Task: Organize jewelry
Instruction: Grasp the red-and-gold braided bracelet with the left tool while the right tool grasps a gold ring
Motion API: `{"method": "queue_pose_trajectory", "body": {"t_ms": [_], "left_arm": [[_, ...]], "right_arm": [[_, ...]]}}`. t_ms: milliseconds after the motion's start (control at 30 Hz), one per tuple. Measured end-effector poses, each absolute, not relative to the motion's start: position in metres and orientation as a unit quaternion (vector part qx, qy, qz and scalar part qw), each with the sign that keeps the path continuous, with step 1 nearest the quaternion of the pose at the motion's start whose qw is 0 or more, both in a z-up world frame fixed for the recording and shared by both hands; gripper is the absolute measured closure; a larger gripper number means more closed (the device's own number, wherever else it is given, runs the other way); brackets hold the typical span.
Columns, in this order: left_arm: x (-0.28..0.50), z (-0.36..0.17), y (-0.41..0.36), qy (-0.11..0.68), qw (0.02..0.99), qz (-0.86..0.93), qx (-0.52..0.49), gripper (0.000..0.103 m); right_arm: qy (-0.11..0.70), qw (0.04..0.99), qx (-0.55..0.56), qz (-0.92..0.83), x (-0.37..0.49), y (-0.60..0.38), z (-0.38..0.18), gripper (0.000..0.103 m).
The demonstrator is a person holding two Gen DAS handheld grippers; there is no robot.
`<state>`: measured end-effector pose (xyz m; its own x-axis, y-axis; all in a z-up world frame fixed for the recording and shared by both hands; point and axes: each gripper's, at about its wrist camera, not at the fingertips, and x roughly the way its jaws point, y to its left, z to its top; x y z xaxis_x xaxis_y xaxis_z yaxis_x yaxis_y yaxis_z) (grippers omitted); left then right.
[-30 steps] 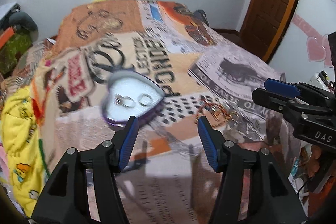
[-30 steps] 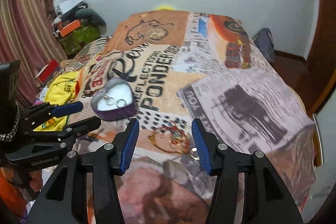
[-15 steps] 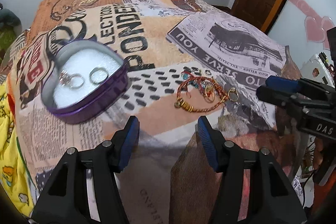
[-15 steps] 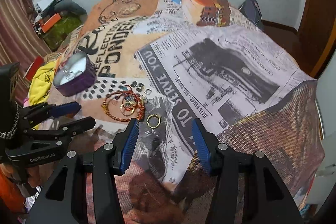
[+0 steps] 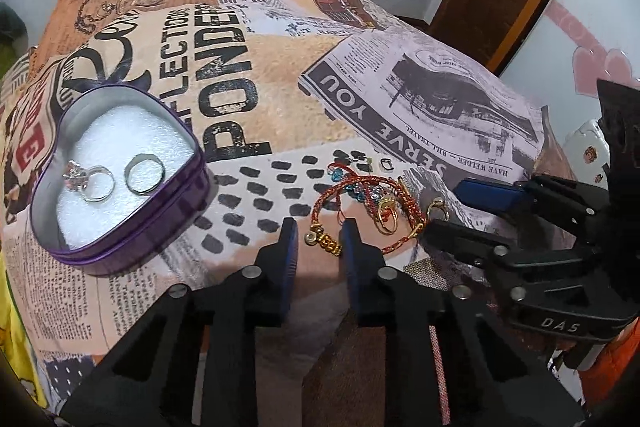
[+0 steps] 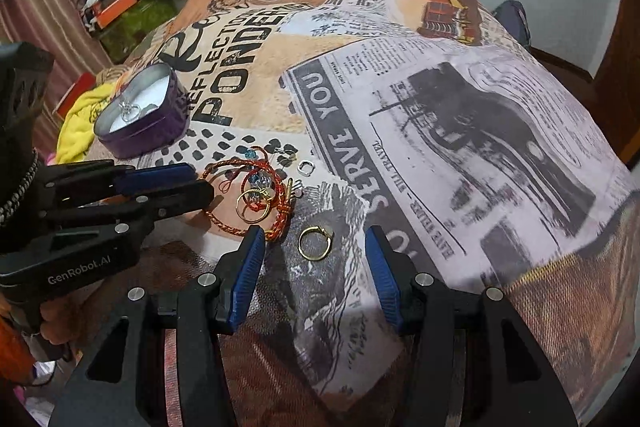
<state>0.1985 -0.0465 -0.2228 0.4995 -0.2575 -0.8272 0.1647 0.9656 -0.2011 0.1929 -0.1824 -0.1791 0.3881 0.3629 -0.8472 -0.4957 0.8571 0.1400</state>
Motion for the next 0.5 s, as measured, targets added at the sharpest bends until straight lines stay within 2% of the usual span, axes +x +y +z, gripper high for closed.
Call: {"method": "queue_pose_trajectory", "body": {"t_ms": [267,300,400,500], "left_arm": [[0.2026,-0.2257,-0.0581,0.481,0.870,-0.106,-0.013,0.087],[0.2030,-0.2259,-0.0578,0.481,0.871,-0.105,-0.013,0.090],[0.2040,-0.2251,-0.0531,0.483,0.869,-0.102,-0.027,0.091],[0.2005,-0.2234,-0.0496,0.486,0.868,-0.098,-0.037,0.091]], "right_arm": [[0.486,0.823,-0.110,0.273,0.1895,-0.1759,-0.1833,0.055],[0.485,0.823,-0.113,0.274,0.1893,-0.1750,-0.1834,0.055],[0.478,0.825,-0.133,0.269,0.1872,-0.1733,-0.1846,0.065],[0.479,0.822,-0.138,0.273,0.1866,-0.1737,-0.1850,0.084]]}}
